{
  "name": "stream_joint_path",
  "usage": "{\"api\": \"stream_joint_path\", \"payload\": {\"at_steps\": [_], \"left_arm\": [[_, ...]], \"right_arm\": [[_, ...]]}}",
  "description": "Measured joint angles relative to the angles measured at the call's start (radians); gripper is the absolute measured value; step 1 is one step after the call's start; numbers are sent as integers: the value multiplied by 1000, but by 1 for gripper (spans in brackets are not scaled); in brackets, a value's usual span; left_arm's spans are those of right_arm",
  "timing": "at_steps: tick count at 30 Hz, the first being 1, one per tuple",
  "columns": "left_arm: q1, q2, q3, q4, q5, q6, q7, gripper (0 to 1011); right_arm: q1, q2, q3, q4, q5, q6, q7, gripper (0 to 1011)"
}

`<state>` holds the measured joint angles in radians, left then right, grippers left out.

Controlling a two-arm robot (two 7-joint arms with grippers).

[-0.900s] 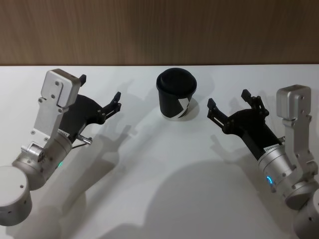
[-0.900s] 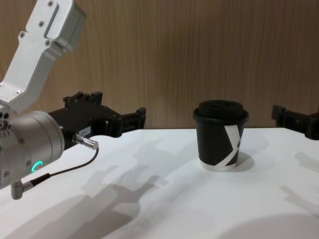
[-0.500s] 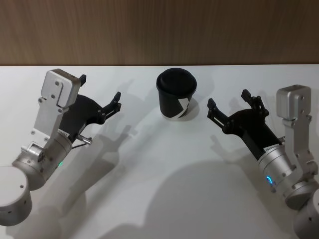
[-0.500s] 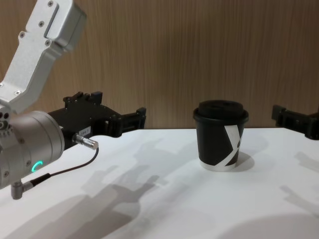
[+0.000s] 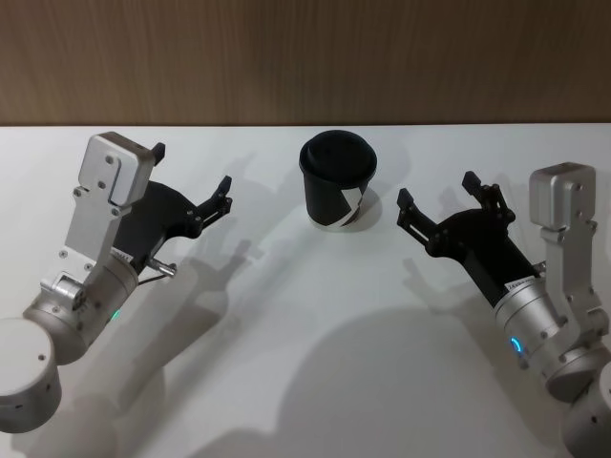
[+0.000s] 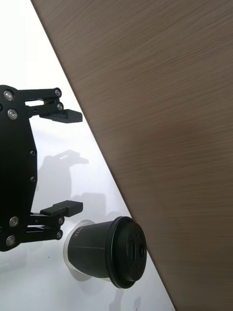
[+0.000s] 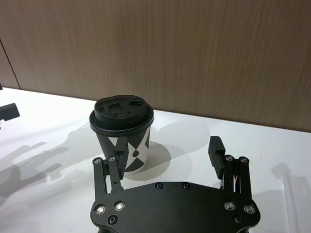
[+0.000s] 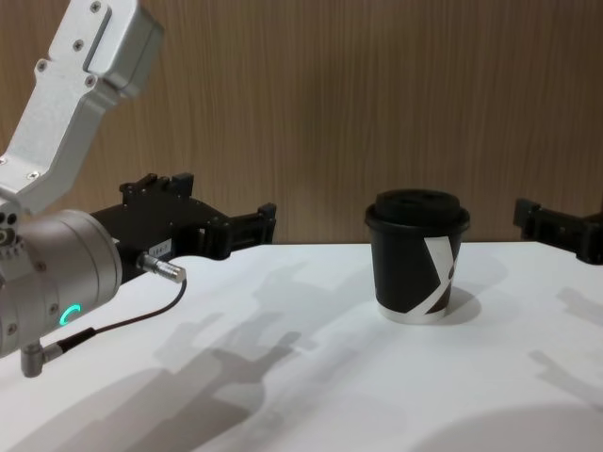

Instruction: Pick up the straw with one hand, pass it to the other hand, and insert it into the cup.

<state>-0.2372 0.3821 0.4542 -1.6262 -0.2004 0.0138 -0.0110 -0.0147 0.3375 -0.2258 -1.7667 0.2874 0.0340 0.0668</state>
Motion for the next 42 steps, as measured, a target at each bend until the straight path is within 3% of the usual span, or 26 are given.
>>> {"api": "stream_joint_path", "payload": {"at_steps": [42], "left_arm": [[0,0,0,0,0,0,0,1003]], "right_arm": [[0,0,0,0,0,0,0,1001]]}}
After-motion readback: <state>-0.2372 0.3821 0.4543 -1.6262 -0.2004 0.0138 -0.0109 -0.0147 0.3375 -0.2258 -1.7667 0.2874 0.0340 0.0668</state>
